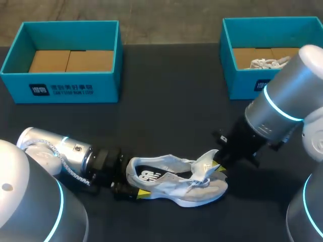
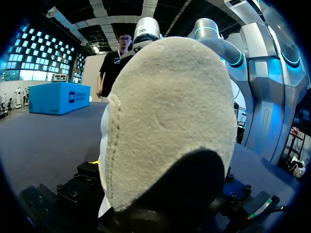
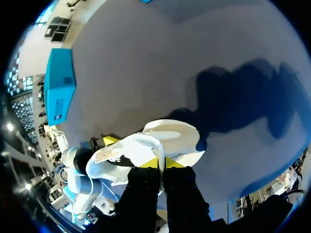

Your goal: Take the shoe out of the shoebox, open the shoe tongue, remove and reinsert the insole, then place the shoe into the shoebox

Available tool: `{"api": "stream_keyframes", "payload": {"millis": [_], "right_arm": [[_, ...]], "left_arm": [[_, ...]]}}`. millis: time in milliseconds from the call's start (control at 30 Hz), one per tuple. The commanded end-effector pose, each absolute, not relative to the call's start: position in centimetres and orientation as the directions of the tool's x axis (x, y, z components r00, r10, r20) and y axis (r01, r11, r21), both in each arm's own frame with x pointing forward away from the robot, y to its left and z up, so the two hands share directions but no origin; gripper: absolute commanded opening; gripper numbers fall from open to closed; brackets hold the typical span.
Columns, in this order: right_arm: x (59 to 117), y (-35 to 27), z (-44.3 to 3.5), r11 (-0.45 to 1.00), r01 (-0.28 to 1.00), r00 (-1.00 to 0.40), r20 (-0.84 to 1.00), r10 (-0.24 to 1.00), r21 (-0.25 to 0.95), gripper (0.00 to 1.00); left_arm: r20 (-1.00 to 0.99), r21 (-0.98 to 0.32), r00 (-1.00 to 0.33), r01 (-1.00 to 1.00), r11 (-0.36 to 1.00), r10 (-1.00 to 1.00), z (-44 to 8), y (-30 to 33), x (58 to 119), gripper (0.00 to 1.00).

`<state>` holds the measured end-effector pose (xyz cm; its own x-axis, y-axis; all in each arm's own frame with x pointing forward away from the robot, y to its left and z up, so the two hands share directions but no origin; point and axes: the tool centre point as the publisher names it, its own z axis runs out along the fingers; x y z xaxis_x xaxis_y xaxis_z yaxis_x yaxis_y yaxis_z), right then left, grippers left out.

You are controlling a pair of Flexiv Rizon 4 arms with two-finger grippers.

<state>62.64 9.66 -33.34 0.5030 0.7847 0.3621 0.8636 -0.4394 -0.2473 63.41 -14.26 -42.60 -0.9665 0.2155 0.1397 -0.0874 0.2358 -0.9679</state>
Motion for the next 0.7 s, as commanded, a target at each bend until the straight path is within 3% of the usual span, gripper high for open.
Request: {"api": "stream_keyframes", "payload": {"millis": [33, 200, 233, 300, 700], "right_arm": [[62.0, 9.2, -33.2, -0.431, 0.87, 0.492, 0.501, 0.712, -0.241, 0.01], [61.5, 9.8, -32.0, -0.41, 0.885, 0.463, 0.495, 0.735, -0.22, 0.47], [61.4, 9.9, -31.8, -0.409, 0.887, 0.46, 0.49, 0.74, -0.215, 0.75], [61.2, 10.1, -31.3, -0.402, 0.892, 0.45, 0.479, 0.754, -0.206, 1.0], [60.6, 12.4, -26.0, -0.376, 0.925, 0.377, 0.234, 0.896, -0.051, 1.0]], "left_arm": [[0.14, -0.967, -0.967, -0.088, 0.238, 0.214, -42.8, -14.0, 63.3, 0.0], [0.14, -0.967, -0.967, -0.088, 0.238, 0.214, -42.8, -14.0, 63.3, 0.0], [0.14, -0.967, -0.967, -0.088, 0.238, 0.214, -42.8, -14.0, 63.3, 0.0], [0.14, -0.967, -0.967, -0.088, 0.238, 0.214, -42.8, -14.0, 63.3, 0.0], [0.14, -0.967, -0.967, -0.088, 0.238, 0.214, -42.8, -14.0, 63.3, 0.0]]}}
